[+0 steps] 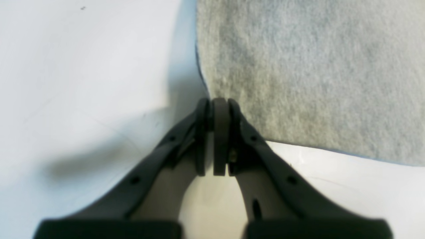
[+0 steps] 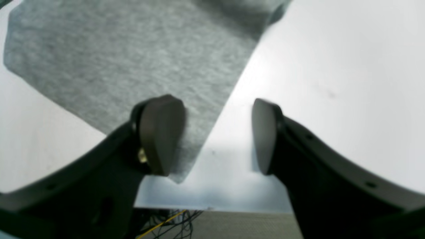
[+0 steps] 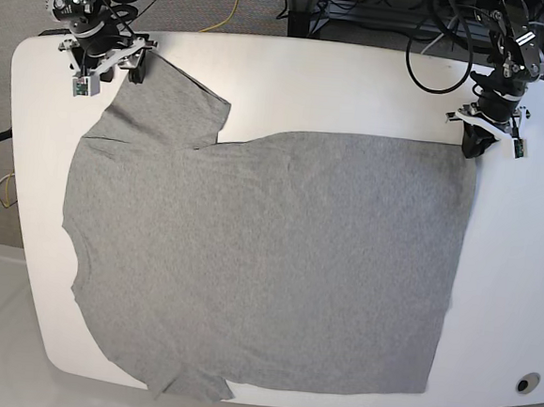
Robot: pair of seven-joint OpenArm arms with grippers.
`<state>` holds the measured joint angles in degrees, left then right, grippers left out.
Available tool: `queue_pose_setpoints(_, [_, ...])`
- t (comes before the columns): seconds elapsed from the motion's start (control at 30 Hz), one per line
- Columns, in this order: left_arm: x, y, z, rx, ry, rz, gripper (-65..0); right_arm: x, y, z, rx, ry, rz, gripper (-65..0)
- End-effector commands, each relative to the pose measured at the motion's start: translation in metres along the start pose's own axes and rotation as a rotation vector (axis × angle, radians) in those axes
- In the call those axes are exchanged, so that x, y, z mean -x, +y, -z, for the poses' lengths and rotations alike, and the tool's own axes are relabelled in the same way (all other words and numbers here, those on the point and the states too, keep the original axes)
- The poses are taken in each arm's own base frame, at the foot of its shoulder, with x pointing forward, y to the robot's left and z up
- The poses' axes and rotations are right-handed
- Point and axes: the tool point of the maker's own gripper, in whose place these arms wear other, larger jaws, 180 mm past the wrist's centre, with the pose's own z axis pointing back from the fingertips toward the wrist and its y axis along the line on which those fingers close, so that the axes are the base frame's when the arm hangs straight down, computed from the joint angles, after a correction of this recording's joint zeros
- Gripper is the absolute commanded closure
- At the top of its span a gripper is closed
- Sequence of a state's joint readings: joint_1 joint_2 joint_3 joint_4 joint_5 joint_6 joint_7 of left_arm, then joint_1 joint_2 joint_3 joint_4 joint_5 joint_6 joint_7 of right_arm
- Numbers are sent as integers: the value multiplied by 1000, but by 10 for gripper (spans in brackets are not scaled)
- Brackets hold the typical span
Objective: Fold the T-shirt properly
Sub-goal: 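Close the right gripper on the sleeve edge near the shoulder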
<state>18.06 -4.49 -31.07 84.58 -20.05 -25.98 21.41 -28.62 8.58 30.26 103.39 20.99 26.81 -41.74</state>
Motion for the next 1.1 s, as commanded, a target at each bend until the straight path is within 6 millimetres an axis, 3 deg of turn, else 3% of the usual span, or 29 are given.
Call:
queue_pose_setpoints(0.0, [-1,3,-1,-5,7,15,0,-8,-4,-2,19,-28,-4,-359])
queue_pose_setpoints(0.3, [-2,3,-2,-5,5,15,0,-3,-9,2,43,-18,24,-363])
queue_pose_setpoints(0.63, [-3,4,-1,-5,7,19,0,23,0,17,-26,45,77,-364])
queue_pose_setpoints(0.97, [-4,4,-2,-4,3,18,-9,26,10,17,-74,53,76,-216])
queue_pose_setpoints(1.07, [-2,5,-2,-7,11,21,-7,14,4,15,-45,24,68,-97])
